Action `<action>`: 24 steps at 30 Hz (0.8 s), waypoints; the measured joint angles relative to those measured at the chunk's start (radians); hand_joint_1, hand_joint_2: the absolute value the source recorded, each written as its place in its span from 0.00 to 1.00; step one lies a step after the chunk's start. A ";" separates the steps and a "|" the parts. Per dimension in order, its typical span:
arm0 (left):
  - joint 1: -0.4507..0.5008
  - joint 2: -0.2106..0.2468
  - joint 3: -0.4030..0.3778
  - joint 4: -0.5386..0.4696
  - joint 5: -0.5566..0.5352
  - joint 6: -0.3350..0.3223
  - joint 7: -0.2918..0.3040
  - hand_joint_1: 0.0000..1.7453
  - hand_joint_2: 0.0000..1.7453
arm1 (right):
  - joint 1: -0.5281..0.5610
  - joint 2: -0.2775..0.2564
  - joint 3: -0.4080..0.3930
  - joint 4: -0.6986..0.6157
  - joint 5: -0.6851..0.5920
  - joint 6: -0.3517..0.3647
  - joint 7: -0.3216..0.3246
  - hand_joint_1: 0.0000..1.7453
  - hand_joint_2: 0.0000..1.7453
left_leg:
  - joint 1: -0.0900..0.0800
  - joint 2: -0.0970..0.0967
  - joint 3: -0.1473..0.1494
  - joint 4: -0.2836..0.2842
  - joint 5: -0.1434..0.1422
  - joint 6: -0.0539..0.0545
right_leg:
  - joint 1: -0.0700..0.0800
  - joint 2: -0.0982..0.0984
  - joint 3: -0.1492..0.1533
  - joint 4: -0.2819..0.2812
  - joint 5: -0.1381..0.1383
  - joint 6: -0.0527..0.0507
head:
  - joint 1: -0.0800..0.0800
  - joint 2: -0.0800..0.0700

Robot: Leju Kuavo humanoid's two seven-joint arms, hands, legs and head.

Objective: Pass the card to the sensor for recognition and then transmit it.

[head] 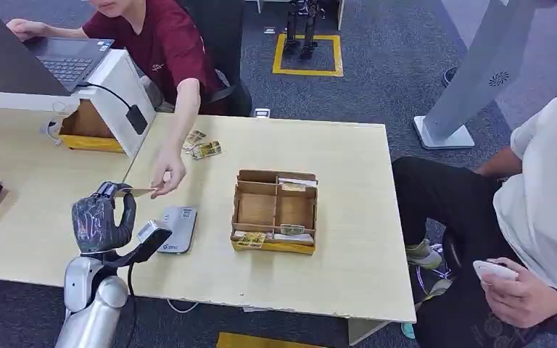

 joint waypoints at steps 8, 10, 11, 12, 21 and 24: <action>-0.001 0.014 -0.024 0.019 0.210 -0.073 0.042 1.00 1.00 | -0.001 0.000 0.000 0.000 0.003 0.000 0.002 0.00 0.00 | 0.000 0.000 0.000 0.000 0.000 0.000 | 0.000 0.000 0.000 0.000 0.000 0.000 | 0.000 0.000; -0.004 0.024 -0.053 0.021 0.352 -0.168 0.087 1.00 1.00 | -0.001 0.000 0.000 0.000 0.001 -0.003 0.004 0.00 0.00 | 0.000 0.000 0.000 0.000 0.000 0.000 | 0.000 0.000 -0.001 0.000 0.000 0.000 | 0.000 0.000; -0.006 0.025 -0.069 0.021 0.415 -0.225 0.114 1.00 1.00 | -0.001 0.000 -0.001 0.000 -0.002 -0.005 0.008 0.00 0.00 | 0.000 0.000 0.000 0.000 0.000 0.000 | 0.000 0.000 -0.001 0.000 0.000 0.000 | 0.000 0.000; -0.009 0.025 -0.077 0.021 0.451 -0.260 0.132 1.00 1.00 | -0.001 0.000 -0.001 0.000 -0.002 -0.006 0.010 0.00 0.00 | 0.000 0.000 0.000 0.000 0.000 0.000 | 0.000 0.000 0.000 0.000 0.000 0.000 | 0.000 0.000; -0.025 0.057 -0.125 0.028 0.742 -0.564 0.317 1.00 1.00 | 0.004 0.004 -0.008 0.000 -0.006 -0.021 0.020 0.00 0.00 | 0.000 0.002 0.000 0.000 0.000 0.000 | 0.000 0.001 -0.001 0.000 0.001 -0.001 | 0.000 0.000; -0.026 0.076 -0.132 0.035 0.796 -0.616 0.324 1.00 1.00 | 0.004 0.004 -0.010 0.000 -0.006 -0.021 0.016 0.00 0.00 | 0.000 0.002 0.000 0.000 0.000 0.000 | 0.000 0.001 -0.002 0.000 0.001 -0.001 | 0.000 0.000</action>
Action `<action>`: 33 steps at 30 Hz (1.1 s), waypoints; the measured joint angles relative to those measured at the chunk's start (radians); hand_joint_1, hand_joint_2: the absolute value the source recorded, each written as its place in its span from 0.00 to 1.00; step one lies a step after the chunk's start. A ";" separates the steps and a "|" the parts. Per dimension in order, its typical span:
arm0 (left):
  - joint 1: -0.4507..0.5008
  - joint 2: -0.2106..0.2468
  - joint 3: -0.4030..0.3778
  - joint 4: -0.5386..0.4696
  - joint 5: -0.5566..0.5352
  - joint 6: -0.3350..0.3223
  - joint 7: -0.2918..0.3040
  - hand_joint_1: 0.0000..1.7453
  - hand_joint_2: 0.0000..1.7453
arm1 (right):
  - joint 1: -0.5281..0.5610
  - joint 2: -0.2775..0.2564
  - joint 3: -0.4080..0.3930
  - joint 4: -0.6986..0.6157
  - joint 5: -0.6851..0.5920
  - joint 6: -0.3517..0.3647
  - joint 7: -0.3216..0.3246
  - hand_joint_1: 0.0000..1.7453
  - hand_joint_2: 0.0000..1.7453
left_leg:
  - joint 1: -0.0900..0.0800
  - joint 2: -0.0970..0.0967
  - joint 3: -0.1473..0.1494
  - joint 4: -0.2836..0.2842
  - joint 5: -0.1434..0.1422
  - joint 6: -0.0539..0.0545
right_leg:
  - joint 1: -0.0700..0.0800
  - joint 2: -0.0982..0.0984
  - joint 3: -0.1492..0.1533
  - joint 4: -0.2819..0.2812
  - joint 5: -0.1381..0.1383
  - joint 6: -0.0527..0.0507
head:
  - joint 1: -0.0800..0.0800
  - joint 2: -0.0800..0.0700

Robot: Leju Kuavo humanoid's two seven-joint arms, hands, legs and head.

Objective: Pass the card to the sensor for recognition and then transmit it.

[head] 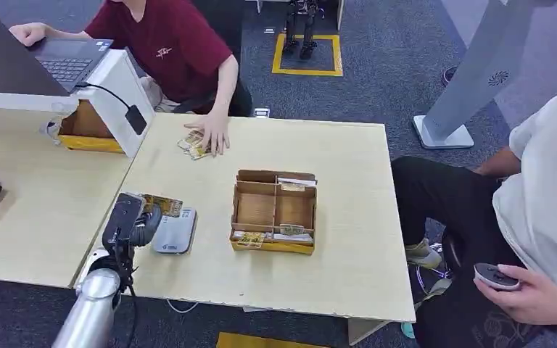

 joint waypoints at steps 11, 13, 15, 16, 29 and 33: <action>0.004 0.033 -0.030 0.000 -0.005 0.004 0.004 1.00 1.00 | 0.001 0.000 -0.011 0.000 0.004 0.002 0.001 0.00 0.00 | 0.000 0.000 -0.001 0.000 0.000 0.000 | 0.000 0.000 0.000 0.000 0.000 0.000 | 0.000 0.000; 0.004 0.033 -0.030 0.000 -0.016 0.015 0.006 1.00 1.00 | 0.001 0.000 -0.013 0.000 0.005 0.002 0.002 0.00 0.00 | 0.000 0.000 0.000 0.000 0.000 0.000 | 0.000 0.000 0.000 0.000 0.000 0.000 | 0.000 0.000; 0.003 0.035 -0.031 0.003 -0.036 0.038 0.017 1.00 1.00 | 0.001 0.000 -0.014 0.000 0.010 0.002 0.004 0.00 0.00 | 0.000 0.000 0.000 0.000 0.000 0.000 | 0.000 0.000 0.000 0.000 0.000 0.000 | 0.000 0.000; 0.002 0.038 -0.031 0.008 -0.045 0.042 0.024 1.00 1.00 | 0.001 0.000 -0.015 0.000 0.012 0.002 0.003 0.00 0.00 | 0.000 0.000 0.000 0.000 0.000 0.000 | 0.000 0.000 0.000 0.000 0.000 0.000 | 0.000 0.000; 0.004 0.066 -0.039 0.070 -0.097 0.041 0.056 1.00 1.00 | 0.001 0.000 -0.016 0.000 0.031 0.008 -0.004 0.00 0.00 | 0.000 0.000 -0.001 0.000 0.000 -0.001 | 0.000 0.000 0.000 0.000 0.000 0.000 | 0.000 0.000; 0.007 0.074 -0.039 0.089 -0.097 0.042 0.055 1.00 1.00 | 0.001 0.000 -0.016 0.000 0.033 0.008 -0.006 0.00 0.00 | 0.000 0.000 -0.001 0.000 0.000 -0.001 | 0.000 0.000 0.000 0.000 0.000 0.000 | 0.000 0.000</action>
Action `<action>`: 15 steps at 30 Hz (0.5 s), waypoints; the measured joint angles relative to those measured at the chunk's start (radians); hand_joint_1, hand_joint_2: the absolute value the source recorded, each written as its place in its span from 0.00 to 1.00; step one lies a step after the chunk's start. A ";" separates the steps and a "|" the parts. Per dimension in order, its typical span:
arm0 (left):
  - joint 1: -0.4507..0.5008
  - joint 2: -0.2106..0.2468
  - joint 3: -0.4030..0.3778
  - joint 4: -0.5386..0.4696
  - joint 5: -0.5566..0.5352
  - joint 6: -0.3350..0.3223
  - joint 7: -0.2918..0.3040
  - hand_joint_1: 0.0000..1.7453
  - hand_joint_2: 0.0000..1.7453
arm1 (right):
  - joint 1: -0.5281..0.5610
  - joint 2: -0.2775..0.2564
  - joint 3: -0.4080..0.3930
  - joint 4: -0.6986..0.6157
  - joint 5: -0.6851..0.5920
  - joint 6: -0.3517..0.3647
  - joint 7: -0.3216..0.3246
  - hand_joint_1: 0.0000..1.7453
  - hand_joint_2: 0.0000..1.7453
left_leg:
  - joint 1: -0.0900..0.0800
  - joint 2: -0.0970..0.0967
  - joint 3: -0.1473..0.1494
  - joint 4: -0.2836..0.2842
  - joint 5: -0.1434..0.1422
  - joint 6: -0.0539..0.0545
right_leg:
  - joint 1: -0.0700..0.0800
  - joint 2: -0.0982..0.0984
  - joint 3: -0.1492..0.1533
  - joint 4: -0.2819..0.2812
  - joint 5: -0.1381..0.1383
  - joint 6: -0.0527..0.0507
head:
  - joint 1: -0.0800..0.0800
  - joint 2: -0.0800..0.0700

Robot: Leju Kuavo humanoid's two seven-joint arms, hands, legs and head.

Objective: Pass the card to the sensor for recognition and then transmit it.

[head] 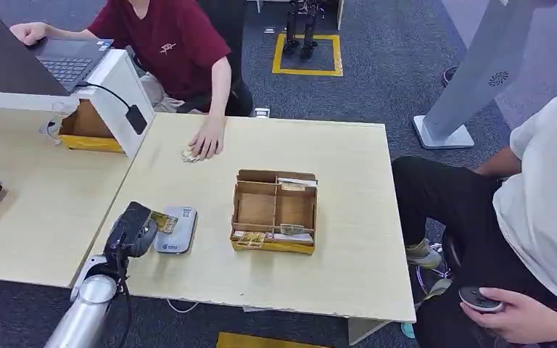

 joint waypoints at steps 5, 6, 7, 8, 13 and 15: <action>0.004 0.000 0.000 0.015 -0.016 0.006 0.002 1.00 1.00 | 0.000 0.000 0.000 0.000 0.003 0.001 -0.004 0.00 0.00 | 0.000 0.000 0.000 0.000 0.000 0.000 | 0.000 0.000 0.000 0.000 0.000 0.000 | 0.000 0.000; 0.004 0.000 0.000 0.018 -0.017 0.007 0.002 1.00 1.00 | 0.000 0.000 0.000 0.000 0.003 0.001 -0.004 0.00 0.00 | 0.000 0.000 0.000 0.000 0.000 0.000 | 0.000 0.000 0.000 0.000 0.000 0.000 | 0.000 0.000; 0.004 0.000 0.000 0.019 -0.018 0.007 0.002 1.00 1.00 | 0.000 0.000 0.000 0.000 0.004 0.001 -0.004 0.00 0.00 | 0.000 0.000 0.000 0.000 0.000 0.000 | 0.000 0.000 0.000 0.000 0.000 0.000 | 0.000 0.000; 0.004 0.000 0.000 0.023 -0.020 0.007 0.002 1.00 1.00 | 0.000 0.000 0.000 0.000 0.005 0.001 -0.004 0.00 0.00 | 0.000 0.000 0.000 0.000 0.000 0.000 | 0.000 0.000 0.000 0.000 0.000 0.000 | 0.000 0.000; 0.003 0.000 0.000 0.029 -0.062 0.003 0.020 1.00 1.00 | 0.000 0.000 0.000 0.000 0.015 0.001 -0.004 0.00 0.00 | 0.000 0.000 0.000 0.000 0.000 0.000 | 0.000 0.000 0.000 0.000 0.000 0.000 | 0.000 0.000; 0.001 0.000 0.000 0.035 -0.092 0.008 0.032 1.00 1.00 | -0.001 0.000 0.000 0.000 0.016 0.001 -0.005 0.00 0.00 | 0.000 0.000 0.000 0.000 0.000 0.000 | 0.000 0.000 0.000 0.000 0.000 0.000 | 0.000 0.000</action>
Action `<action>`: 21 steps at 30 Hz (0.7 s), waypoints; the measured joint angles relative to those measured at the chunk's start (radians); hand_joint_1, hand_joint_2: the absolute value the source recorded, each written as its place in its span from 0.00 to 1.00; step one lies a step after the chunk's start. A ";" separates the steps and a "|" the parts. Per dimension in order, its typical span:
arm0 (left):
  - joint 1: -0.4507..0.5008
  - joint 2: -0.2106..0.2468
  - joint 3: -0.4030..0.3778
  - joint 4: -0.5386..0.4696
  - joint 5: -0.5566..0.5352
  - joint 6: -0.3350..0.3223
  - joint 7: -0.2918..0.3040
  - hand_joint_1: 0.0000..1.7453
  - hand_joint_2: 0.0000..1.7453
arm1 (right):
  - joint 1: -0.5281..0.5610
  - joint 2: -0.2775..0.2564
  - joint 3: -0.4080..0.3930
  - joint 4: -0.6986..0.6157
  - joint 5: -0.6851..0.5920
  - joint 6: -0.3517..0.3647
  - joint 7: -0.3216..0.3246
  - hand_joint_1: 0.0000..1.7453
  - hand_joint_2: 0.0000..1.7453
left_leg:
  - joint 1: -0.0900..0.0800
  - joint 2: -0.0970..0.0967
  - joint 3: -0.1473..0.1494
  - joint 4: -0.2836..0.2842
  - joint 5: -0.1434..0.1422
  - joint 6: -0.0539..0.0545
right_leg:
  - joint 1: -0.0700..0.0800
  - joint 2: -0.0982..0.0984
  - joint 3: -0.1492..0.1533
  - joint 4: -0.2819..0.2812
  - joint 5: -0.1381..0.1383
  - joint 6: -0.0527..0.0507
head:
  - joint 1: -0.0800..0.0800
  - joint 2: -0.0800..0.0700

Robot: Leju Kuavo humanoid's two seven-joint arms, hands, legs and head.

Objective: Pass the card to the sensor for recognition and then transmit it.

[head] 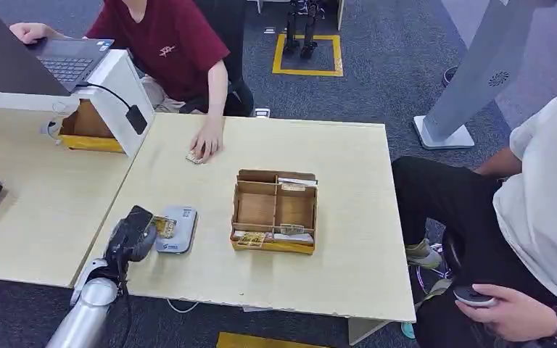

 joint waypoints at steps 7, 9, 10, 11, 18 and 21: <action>-0.008 -0.001 0.000 0.016 -0.064 0.012 0.015 1.00 1.00 | 0.000 0.000 0.000 0.000 0.003 0.000 -0.001 0.00 0.00 | 0.000 0.000 0.000 0.000 0.000 0.000 | 0.000 0.000 0.000 0.000 0.000 0.000 | 0.000 0.000; -0.011 -0.003 0.000 0.021 -0.092 0.017 0.025 1.00 1.00 | -0.001 0.000 0.000 0.000 0.006 0.000 -0.001 0.00 0.00 | 0.000 0.000 0.001 0.000 0.000 0.000 | 0.000 0.000 0.000 0.000 0.000 0.000 | 0.000 0.000; -0.012 -0.004 0.000 0.023 -0.101 0.019 0.026 1.00 1.00 | -0.001 0.000 0.000 0.000 0.007 0.000 -0.001 0.00 0.00 | 0.000 0.000 0.001 0.000 0.000 0.000 | 0.000 0.000 0.000 0.000 0.000 0.000 | 0.000 0.000; -0.013 -0.005 0.000 0.024 -0.110 0.022 0.028 1.00 1.00 | -0.001 0.000 0.000 0.000 0.008 0.000 -0.001 0.00 0.00 | 0.000 0.000 0.001 0.000 0.000 0.000 | 0.000 0.000 0.000 0.000 0.000 0.000 | 0.000 0.000; -0.016 -0.013 -0.002 0.033 -0.175 0.032 0.046 1.00 1.00 | -0.001 0.000 0.000 0.000 0.017 0.000 -0.003 0.00 0.00 | 0.000 0.000 0.001 0.000 0.000 0.000 | 0.000 0.000 0.001 0.000 0.000 -0.001 | 0.000 0.000; -0.016 -0.014 -0.007 0.037 -0.208 0.040 0.057 1.00 1.00 | -0.001 0.000 0.000 0.000 0.017 0.002 -0.003 0.00 0.00 | 0.000 0.000 0.001 0.000 0.000 0.000 | 0.000 0.000 0.001 0.000 0.000 -0.001 | 0.000 0.000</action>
